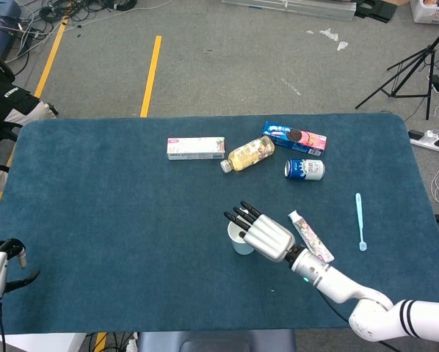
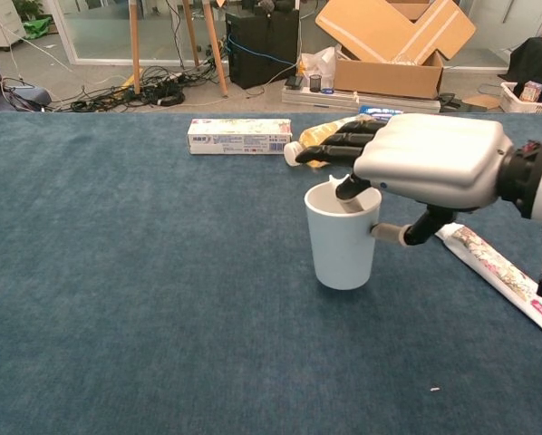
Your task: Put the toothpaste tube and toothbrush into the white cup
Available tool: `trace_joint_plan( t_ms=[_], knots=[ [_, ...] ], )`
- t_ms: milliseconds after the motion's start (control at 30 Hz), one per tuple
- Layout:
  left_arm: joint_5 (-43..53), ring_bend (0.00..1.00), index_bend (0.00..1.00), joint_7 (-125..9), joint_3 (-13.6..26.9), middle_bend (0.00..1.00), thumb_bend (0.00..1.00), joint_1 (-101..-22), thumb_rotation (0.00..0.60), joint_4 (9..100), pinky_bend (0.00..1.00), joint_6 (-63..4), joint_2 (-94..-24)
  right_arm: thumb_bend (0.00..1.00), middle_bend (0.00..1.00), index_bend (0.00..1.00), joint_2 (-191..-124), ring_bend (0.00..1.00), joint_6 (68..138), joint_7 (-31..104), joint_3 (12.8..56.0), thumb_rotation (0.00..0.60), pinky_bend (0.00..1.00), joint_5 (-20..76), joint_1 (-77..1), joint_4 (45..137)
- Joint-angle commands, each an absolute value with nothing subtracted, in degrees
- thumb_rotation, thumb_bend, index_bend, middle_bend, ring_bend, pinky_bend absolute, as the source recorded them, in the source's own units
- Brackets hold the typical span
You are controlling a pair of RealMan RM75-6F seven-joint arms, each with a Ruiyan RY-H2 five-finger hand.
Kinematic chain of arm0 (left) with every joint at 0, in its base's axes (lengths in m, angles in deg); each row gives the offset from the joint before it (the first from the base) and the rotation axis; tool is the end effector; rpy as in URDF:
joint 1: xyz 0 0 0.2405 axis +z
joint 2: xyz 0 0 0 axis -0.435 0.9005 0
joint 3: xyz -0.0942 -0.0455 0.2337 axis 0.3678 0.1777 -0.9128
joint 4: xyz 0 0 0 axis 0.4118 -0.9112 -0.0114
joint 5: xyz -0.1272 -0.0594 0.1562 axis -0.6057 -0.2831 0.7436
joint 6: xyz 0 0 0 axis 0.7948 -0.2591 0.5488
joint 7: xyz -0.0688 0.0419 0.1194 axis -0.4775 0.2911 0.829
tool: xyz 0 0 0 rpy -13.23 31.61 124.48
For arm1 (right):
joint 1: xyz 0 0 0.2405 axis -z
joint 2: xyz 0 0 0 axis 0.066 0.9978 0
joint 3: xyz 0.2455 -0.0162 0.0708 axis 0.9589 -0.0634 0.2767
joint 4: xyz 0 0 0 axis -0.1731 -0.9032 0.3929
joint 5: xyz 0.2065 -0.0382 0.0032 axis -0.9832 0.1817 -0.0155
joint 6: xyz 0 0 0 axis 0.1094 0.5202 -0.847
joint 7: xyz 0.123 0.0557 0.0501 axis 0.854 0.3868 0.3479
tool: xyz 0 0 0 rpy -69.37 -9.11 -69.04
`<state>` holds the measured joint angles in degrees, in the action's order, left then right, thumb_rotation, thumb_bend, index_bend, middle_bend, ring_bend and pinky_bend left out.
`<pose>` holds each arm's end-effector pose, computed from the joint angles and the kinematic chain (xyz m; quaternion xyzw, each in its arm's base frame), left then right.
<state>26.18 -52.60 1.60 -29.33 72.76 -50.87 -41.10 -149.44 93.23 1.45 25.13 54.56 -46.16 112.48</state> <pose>-0.3270 0.1751 0.1612 -0.5882 -0.3713 -0.3405 0.6326 -0.1342 -0.2871 0.0155 0.8814 -0.0777 0.3051 0.3521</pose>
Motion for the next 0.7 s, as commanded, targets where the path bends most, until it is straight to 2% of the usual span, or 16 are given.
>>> trace_joint_plan(
  t_ms=[33,700],
  knots=[
    [26.1,0.39,0.69,-52.5,1.6,0.44,0.0,-29.3,0.6,72.7,0.34,-50.8,-41.2,0.35,0.0,0.66,-148.6,0.0,94.8,0.5,24.4,0.6,0.06,55.8,-45.1,112.9],
    [26.1,0.39,0.69,-51.7,1.4,0.44,0.0,-29.6,0.6,72.6,0.34,-50.3,-41.6,0.35,0.0,0.66,-147.8,0.0,109.9,2.4,18.5,0.6,0.06,69.7,-36.5,103.4]
  ],
)
